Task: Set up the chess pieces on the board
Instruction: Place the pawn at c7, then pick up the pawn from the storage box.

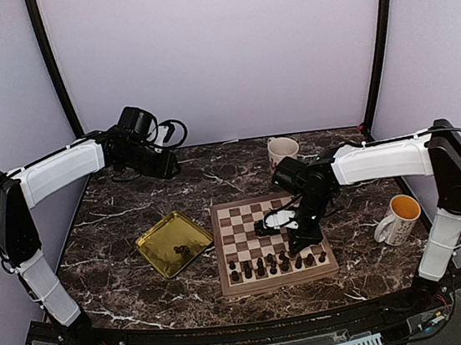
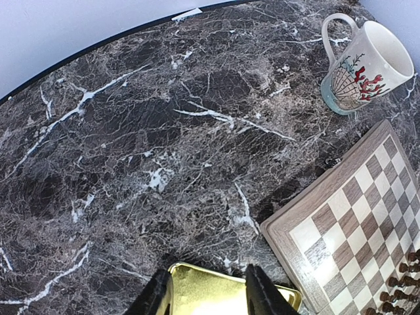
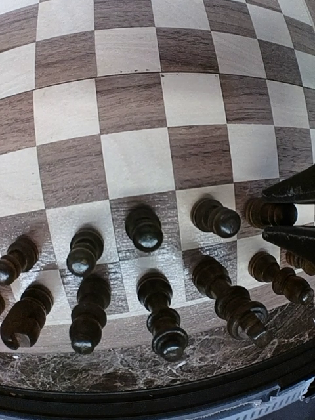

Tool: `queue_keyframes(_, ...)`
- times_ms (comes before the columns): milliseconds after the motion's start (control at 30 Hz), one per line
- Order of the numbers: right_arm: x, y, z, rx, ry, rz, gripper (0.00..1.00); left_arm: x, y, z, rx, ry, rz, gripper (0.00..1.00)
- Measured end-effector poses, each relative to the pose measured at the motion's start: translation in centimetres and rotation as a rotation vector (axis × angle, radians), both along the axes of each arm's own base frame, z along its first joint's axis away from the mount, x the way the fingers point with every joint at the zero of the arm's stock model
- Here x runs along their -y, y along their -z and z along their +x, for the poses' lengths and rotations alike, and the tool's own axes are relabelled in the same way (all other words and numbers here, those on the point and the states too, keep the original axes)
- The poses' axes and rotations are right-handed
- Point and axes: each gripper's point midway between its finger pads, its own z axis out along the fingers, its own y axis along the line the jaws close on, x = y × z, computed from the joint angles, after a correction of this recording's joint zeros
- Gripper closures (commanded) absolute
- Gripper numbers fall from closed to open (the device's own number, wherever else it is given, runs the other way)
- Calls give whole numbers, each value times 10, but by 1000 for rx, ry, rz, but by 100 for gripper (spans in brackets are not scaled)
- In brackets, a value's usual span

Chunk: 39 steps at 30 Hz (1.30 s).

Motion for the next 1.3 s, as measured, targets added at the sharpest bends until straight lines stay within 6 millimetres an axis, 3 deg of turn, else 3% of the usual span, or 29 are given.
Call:
queue_keyframes(167, 2, 3, 1, 6, 2, -11, 90, 0, 0, -1, -2, 3, -2, 60)
queue_keyframes(400, 3, 6, 1, 12, 4, -15, 79, 1, 0, -1, -4, 4, -3, 60)
queue_keyframes(700, 4, 5, -1, 6, -1, -19, 76, 1, 2, -1, -10, 4, 0, 60)
queue_keyframes(833, 4, -12, 3, 5, 17, 11, 74, 1, 3, -1, -11, 4, 2, 60)
queue_keyframes(1067, 5, -60, 32, 47, 99, 151, 74, -3, 11, 1, -14, 1, 39, 60)
queue_keyframes(1300, 27, -71, 30, 62, 165, 227, 74, -10, 22, -4, -96, -39, 78, 65)
